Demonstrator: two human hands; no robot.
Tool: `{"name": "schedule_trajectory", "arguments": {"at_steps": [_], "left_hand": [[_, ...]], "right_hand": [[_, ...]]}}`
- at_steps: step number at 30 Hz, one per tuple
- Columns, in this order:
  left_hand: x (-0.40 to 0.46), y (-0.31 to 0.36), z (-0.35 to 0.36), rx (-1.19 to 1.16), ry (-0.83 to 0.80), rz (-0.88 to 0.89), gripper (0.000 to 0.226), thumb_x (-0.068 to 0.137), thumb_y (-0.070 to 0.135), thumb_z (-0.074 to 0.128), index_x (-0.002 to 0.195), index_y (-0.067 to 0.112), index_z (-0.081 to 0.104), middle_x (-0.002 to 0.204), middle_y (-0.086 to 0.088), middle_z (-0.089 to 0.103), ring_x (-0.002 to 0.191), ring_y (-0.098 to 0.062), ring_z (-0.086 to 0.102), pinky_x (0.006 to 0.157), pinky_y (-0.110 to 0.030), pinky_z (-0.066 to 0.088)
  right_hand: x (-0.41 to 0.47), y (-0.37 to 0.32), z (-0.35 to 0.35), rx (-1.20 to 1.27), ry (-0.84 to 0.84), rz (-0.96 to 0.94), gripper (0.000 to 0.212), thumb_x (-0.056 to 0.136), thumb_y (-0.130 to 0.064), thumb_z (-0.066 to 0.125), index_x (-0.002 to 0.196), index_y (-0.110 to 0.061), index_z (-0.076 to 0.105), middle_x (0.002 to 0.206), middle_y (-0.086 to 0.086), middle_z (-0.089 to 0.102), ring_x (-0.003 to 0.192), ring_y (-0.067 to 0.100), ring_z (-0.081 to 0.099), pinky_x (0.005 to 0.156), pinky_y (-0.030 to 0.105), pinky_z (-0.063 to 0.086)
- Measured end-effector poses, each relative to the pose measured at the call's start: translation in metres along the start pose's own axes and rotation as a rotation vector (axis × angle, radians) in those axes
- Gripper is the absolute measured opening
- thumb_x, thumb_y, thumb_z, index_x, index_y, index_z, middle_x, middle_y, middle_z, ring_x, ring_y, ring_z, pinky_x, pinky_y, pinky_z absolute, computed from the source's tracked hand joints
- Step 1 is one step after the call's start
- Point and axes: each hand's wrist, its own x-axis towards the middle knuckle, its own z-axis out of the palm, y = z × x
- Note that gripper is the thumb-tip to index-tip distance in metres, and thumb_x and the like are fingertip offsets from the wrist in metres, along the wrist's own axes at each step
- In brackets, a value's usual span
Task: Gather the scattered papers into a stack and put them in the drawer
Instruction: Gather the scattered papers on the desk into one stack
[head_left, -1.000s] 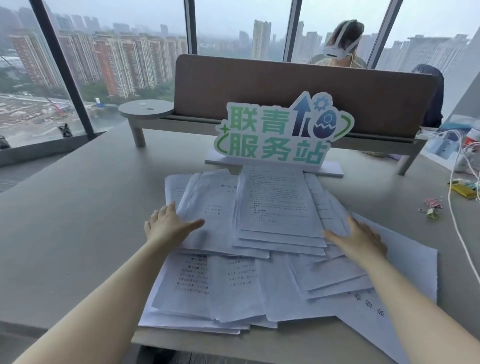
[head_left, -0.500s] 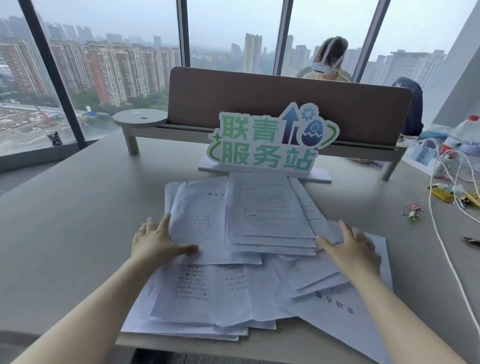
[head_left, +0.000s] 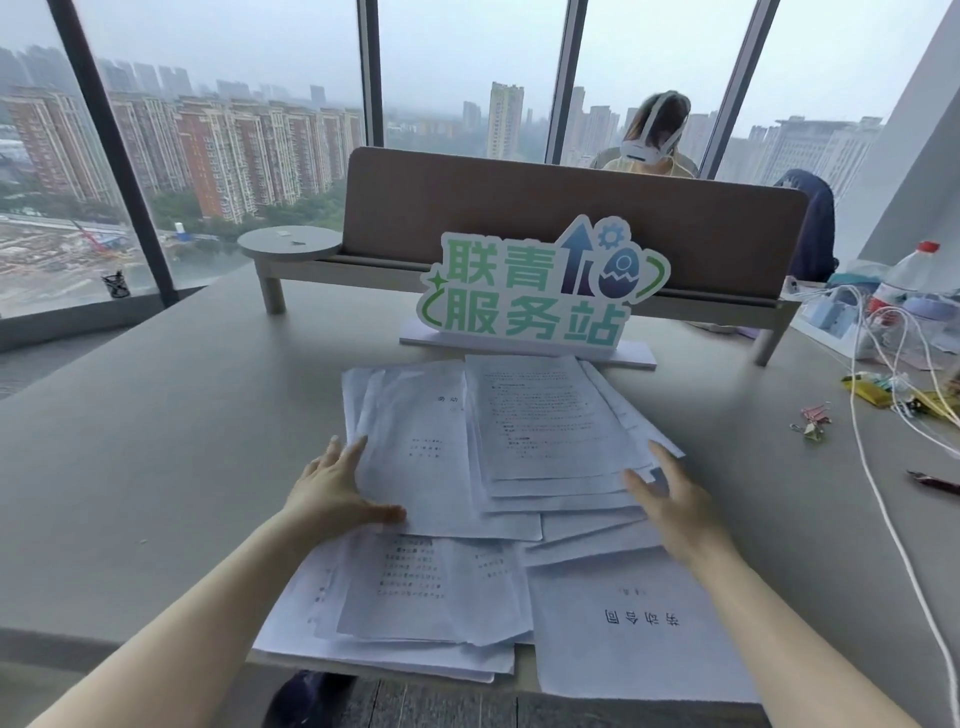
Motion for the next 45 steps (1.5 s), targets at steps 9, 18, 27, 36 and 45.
{"name": "schedule_trajectory", "arguments": {"at_steps": [9,18,27,36,45], "left_hand": [[0.007,0.029,-0.013,-0.633,0.076,-0.26,0.036,0.072,0.023,0.081,0.091,0.002,0.058,0.085,-0.015,0.059,0.065,-0.028,0.056,0.058,-0.029,0.041],[0.015,0.06,-0.003,-0.754,-0.081,-0.29,0.042,0.066,0.033,0.085,0.092,0.008,0.063,0.078,-0.006,0.063,0.058,-0.021,0.056,0.049,-0.023,0.042],[0.017,0.068,0.009,-0.927,-0.135,-0.288,0.053,0.066,0.013,0.085,0.114,0.002,0.066,0.102,-0.016,0.074,0.088,-0.033,0.072,0.077,-0.039,0.059],[0.026,0.08,0.025,-0.995,-0.182,-0.346,0.057,0.055,0.015,0.088,0.106,0.005,0.066,0.098,-0.02,0.073,0.082,-0.037,0.072,0.068,-0.048,0.06],[0.02,0.067,0.033,-0.248,0.14,-0.053,0.02,0.065,0.027,0.066,0.078,0.013,0.059,0.096,-0.015,0.065,0.096,-0.036,0.059,0.068,-0.033,0.04]], "right_hand": [[0.003,0.004,0.003,-0.074,0.002,0.028,0.082,0.083,-0.054,0.065,0.152,-0.032,0.026,0.155,0.002,0.039,0.138,0.022,0.042,0.11,0.039,0.034],[-0.009,-0.017,0.046,-0.324,-0.087,-0.228,0.067,0.081,-0.057,0.065,0.139,-0.026,0.053,0.141,-0.011,0.051,0.138,0.014,0.037,0.111,0.031,0.032],[0.032,-0.022,0.031,-0.293,-0.007,0.004,0.077,0.085,-0.065,0.046,0.151,-0.031,0.028,0.16,0.008,0.028,0.145,0.032,0.025,0.117,0.048,0.024],[0.016,-0.042,0.064,-0.296,-0.109,-0.163,0.059,0.088,-0.046,0.058,0.144,-0.031,0.045,0.15,-0.002,0.044,0.141,0.02,0.035,0.112,0.031,0.031],[0.011,-0.048,0.061,-0.12,0.084,-0.071,0.069,0.083,-0.031,0.07,0.145,-0.017,0.042,0.144,0.011,0.05,0.13,0.03,0.047,0.1,0.034,0.04]]}}
